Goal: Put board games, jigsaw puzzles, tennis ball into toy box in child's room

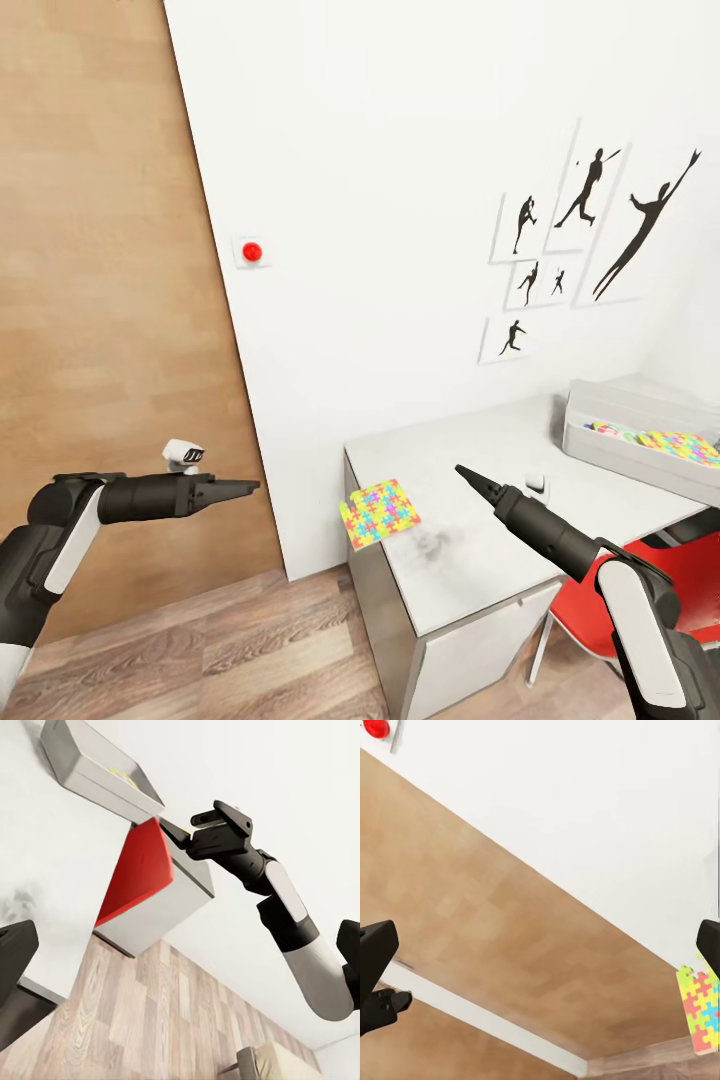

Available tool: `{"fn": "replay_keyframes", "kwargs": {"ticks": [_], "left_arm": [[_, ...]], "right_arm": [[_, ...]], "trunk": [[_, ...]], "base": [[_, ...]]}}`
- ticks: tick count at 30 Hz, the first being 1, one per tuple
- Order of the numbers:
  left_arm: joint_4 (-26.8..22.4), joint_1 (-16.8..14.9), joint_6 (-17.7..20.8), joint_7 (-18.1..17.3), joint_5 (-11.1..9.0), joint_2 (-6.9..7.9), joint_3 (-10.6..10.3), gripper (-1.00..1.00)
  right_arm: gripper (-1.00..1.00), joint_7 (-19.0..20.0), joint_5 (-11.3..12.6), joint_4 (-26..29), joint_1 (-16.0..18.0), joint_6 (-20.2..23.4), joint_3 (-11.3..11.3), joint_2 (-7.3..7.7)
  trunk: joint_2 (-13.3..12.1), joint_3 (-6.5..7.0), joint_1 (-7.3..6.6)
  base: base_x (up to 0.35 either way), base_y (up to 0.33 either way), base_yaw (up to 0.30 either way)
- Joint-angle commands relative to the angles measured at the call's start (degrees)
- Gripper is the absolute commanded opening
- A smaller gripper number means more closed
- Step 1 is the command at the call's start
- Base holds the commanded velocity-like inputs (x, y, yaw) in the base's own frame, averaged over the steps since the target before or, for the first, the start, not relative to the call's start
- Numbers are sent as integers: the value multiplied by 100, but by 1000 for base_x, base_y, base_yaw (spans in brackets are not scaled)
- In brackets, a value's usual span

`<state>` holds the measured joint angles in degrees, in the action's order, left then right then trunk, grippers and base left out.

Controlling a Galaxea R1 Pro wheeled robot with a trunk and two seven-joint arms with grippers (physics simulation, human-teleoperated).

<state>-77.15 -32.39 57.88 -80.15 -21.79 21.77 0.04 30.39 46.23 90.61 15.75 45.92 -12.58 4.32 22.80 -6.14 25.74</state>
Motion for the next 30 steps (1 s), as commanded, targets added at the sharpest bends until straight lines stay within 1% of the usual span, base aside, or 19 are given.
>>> {"fn": "replay_keyframes", "kwargs": {"ticks": [1, 4, 12, 18, 25, 30], "left_arm": [[-2, -4, 61, -8, -15, 3, 0, 100], [-3, -4, 64, -9, -17, 4, 4, 100], [-4, -4, 61, -9, -18, 3, 4, 100], [-2, -4, 61, -9, -19, 7, 5, 100], [-3, -4, 61, -9, -19, 3, -2, 100], [-3, -4, 61, -9, -19, 3, -11, 100]], "right_arm": [[100, 11, 9, 1, 7, 37, -8, -1], [100, 12, 9, 1, 7, 34, -8, -1], [100, 11, 9, 1, 7, 32, -8, -1], [100, 11, 4, 1, 7, 31, -8, -4], [100, 11, 1, 1, 7, 31, -8, -3], [100, 11, 1, 1, 7, 31, -8, -7]], "trunk": [[12, -5, 4], [12, 20, 4], [12, 87, 4], [12, 135, 4], [12, 150, 4], [12, 151, 4]], "base": [[19, 0, -138], [102, 37, -151], [203, 108, -161], [64, 20, -154], [188, 97, -44], [184, 29, -4]]}}
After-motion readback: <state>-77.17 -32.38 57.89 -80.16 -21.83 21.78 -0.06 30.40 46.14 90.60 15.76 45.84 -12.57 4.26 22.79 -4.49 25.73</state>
